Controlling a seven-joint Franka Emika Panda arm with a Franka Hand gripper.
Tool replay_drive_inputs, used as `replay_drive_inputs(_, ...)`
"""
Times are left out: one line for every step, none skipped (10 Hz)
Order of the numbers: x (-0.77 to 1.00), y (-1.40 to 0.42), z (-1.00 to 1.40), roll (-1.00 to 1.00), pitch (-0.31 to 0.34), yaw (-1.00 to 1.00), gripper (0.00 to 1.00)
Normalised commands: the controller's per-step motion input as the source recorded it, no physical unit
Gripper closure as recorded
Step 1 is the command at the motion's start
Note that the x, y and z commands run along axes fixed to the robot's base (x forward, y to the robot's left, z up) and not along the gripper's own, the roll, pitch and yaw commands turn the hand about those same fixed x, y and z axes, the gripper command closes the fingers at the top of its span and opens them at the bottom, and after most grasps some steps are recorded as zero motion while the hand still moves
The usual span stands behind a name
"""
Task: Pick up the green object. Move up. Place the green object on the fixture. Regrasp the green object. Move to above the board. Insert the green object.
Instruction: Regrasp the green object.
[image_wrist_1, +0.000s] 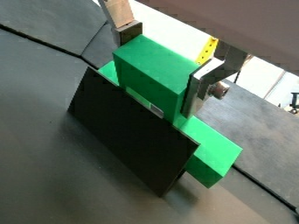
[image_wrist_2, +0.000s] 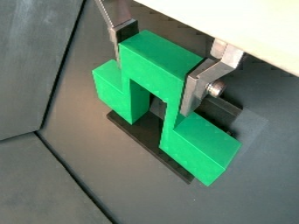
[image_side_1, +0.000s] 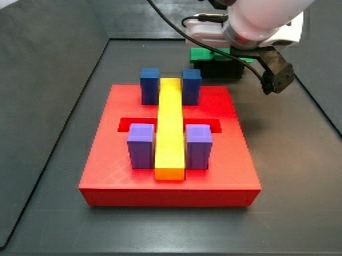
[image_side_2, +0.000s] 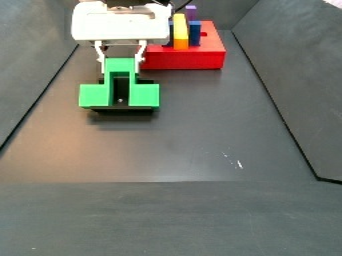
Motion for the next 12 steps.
replay_drive_inputs(0.0,0.0,0.0,0.0,0.0,0.0,1.0)
replay_drive_inputs(0.0,0.0,0.0,0.0,0.0,0.0,1.0)
replay_drive_inputs(0.0,0.0,0.0,0.0,0.0,0.0,1.0)
replay_drive_inputs(0.0,0.0,0.0,0.0,0.0,0.0,1.0)
replay_drive_inputs(0.0,0.0,0.0,0.0,0.0,0.0,1.0)
replay_drive_inputs(0.0,0.0,0.0,0.0,0.0,0.0,1.0)
replay_drive_inputs(0.0,0.0,0.0,0.0,0.0,0.0,1.0)
replay_drive_inputs(0.0,0.0,0.0,0.0,0.0,0.0,1.0)
replay_drive_inputs(0.0,0.0,0.0,0.0,0.0,0.0,1.0)
replay_drive_inputs(0.0,0.0,0.0,0.0,0.0,0.0,1.0)
replay_drive_inputs(0.0,0.0,0.0,0.0,0.0,0.0,1.0)
replay_drive_inputs(0.0,0.0,0.0,0.0,0.0,0.0,1.0)
